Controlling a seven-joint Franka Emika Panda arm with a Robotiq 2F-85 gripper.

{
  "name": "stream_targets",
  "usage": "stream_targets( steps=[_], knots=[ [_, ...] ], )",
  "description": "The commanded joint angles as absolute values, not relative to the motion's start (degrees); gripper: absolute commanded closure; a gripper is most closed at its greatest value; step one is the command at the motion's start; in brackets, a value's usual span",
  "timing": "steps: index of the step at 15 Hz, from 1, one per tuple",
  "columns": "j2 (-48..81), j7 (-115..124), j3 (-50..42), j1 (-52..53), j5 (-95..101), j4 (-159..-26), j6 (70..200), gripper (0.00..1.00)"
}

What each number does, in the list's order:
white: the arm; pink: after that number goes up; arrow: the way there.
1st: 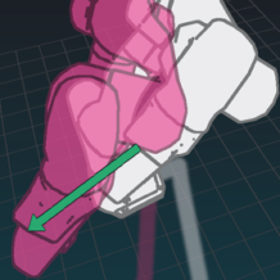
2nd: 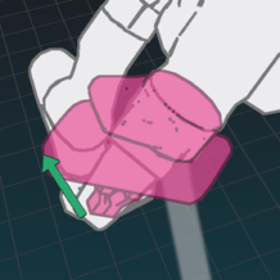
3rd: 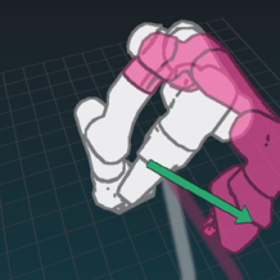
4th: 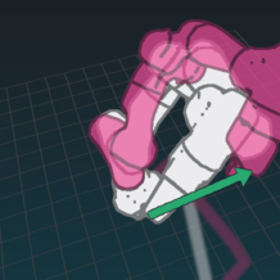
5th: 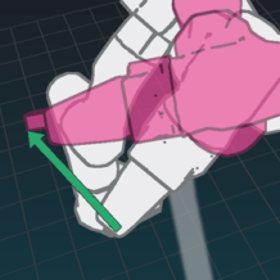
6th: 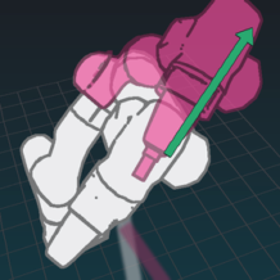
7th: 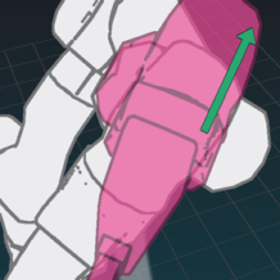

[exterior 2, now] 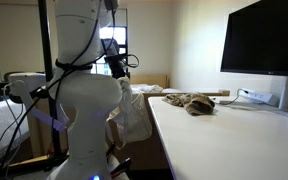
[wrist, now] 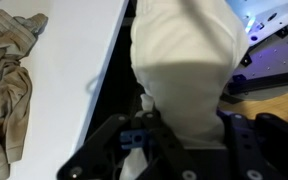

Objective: Put the white shirt in the bag

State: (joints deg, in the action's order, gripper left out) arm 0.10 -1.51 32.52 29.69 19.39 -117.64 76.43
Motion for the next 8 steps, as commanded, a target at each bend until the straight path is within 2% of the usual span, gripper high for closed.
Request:
stream_targets(
  steps=[1,8],
  knots=[
    [5.1,3.8,32.7,30.4,16.9,-111.0,70.8,0.87],
    [13.0,15.2,31.6,33.8,10.7,-104.7,65.4,0.88]
  ],
)
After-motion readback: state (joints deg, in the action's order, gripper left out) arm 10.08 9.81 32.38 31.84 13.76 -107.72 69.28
